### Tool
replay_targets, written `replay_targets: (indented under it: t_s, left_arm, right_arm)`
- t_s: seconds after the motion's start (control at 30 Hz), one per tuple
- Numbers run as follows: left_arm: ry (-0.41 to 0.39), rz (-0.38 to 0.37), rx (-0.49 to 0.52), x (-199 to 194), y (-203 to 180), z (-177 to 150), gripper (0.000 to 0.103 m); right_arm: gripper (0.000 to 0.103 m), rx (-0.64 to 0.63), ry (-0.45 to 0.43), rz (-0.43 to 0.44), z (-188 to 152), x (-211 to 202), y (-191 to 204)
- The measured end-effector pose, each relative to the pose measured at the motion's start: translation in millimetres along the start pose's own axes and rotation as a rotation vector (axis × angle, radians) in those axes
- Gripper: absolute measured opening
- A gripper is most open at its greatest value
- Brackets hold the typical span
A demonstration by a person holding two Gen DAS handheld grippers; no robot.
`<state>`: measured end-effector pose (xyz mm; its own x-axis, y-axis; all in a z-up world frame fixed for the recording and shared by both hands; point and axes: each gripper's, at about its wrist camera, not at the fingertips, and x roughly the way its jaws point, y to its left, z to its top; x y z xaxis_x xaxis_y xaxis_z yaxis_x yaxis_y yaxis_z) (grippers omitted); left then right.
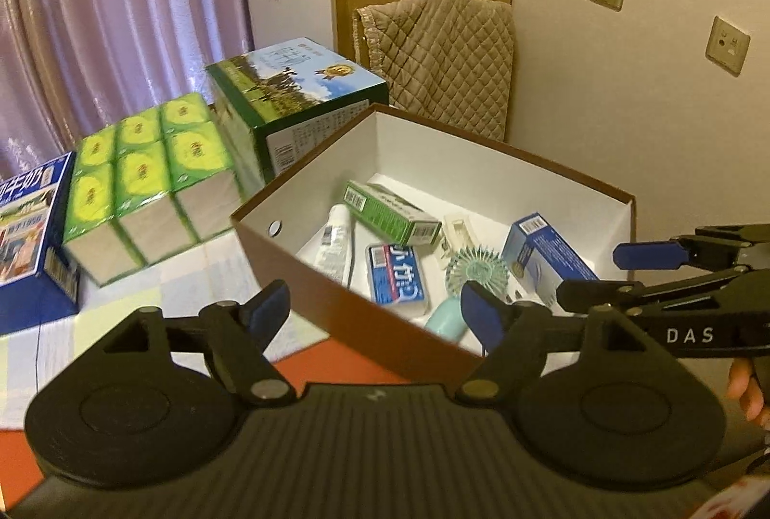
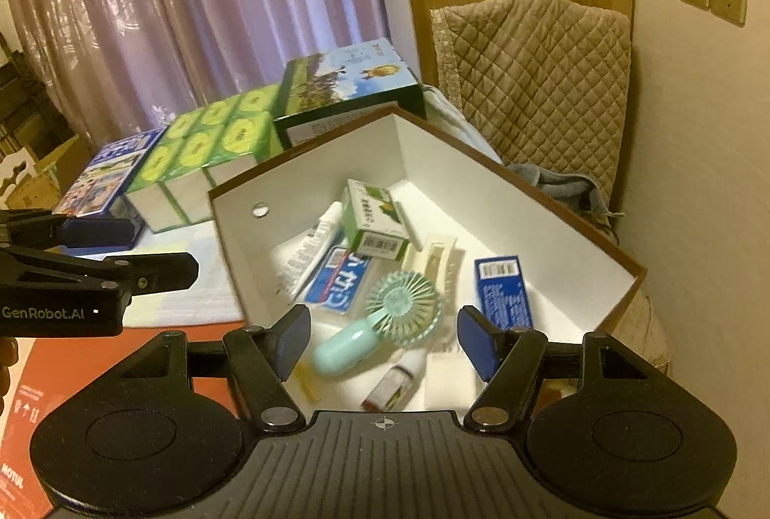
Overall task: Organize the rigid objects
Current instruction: 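Withdraw both tools from the brown box back over the mat, then grasp the white socket cube with the left tool while the right tool grasps the pill bottle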
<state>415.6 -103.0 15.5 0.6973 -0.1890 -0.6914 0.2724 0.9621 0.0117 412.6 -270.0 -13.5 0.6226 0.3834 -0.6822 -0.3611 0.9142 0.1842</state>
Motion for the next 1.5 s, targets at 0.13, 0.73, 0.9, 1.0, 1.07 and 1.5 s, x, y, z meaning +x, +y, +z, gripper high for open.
replay_targets:
  t_s: [0.13,0.73,0.9,1.0,1.07,1.5]
  left_arm:
    - [-0.002,0.007,-0.018,-19.8,8.1,-14.6,0.075]
    - [0.042,0.037,-0.098,-75.1,56.3,-83.3,0.075]
    - [0.083,0.025,-0.118,-79.0,67.5,-102.5,0.075]
    - [0.100,0.023,-0.132,-81.3,73.5,-114.0,0.075]
    - [0.107,0.023,-0.139,-82.4,76.8,-120.1,0.075]
    - [0.157,0.019,-0.175,-78.7,84.1,-151.0,0.075]
  right_arm:
    - [0.065,-0.004,-0.003,0.017,-12.1,-11.5,16.4]
    - [0.065,-0.048,0.079,0.076,-67.0,-18.8,85.0]
    - [0.065,-0.058,0.097,0.081,-75.3,-17.5,97.0]
    - [0.065,-0.070,0.109,0.078,-79.4,-14.3,105.0]
    - [0.065,-0.086,0.112,0.074,-83.1,-13.0,111.3]
    - [0.065,-0.154,0.148,0.084,-101.6,2.0,133.1]
